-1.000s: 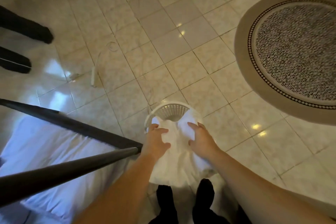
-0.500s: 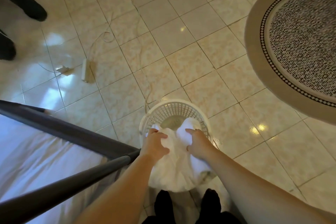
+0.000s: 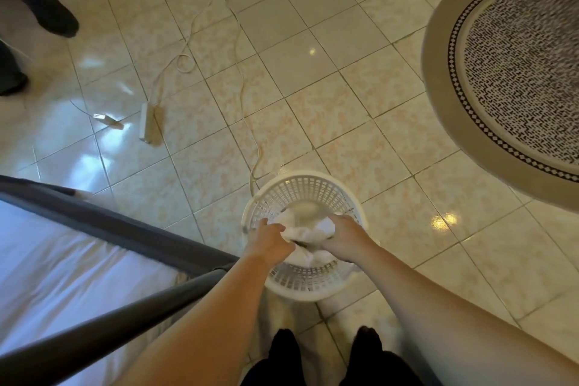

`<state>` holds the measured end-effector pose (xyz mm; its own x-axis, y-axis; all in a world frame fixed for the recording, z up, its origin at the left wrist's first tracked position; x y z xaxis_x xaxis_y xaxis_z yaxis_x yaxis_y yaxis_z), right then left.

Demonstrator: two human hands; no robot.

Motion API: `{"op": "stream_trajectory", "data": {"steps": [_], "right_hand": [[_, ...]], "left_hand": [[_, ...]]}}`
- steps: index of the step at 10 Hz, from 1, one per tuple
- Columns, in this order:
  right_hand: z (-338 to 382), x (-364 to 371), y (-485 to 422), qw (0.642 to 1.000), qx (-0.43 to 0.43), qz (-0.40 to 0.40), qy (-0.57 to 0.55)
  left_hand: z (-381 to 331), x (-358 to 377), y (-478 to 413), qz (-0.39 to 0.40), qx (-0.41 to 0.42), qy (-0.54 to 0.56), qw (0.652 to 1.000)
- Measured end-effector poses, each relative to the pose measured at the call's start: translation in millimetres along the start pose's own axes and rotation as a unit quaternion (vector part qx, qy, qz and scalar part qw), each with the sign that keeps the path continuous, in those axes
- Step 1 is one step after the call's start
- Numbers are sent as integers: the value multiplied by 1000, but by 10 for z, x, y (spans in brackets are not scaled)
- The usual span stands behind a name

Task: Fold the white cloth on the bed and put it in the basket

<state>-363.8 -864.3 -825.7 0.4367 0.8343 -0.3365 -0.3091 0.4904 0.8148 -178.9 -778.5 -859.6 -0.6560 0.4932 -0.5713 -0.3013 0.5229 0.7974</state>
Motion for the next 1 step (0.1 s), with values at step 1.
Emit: {"op": "stream_trajectory", "data": {"steps": [1], "right_hand": [[122,-100,190,1000,-9,-13,-6]], "left_hand": [[-48,-52,126,-3,6,-7,1000]]}}
Point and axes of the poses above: each hand's wrist, its own y-axis away from the middle knuckle, its own x-axis out of the palm, z = x × y, the point moved 10 cm from there along -y, towards the middle knuckle, and after that the axes turned 10 degrees about -y, right-handed, at the moved point
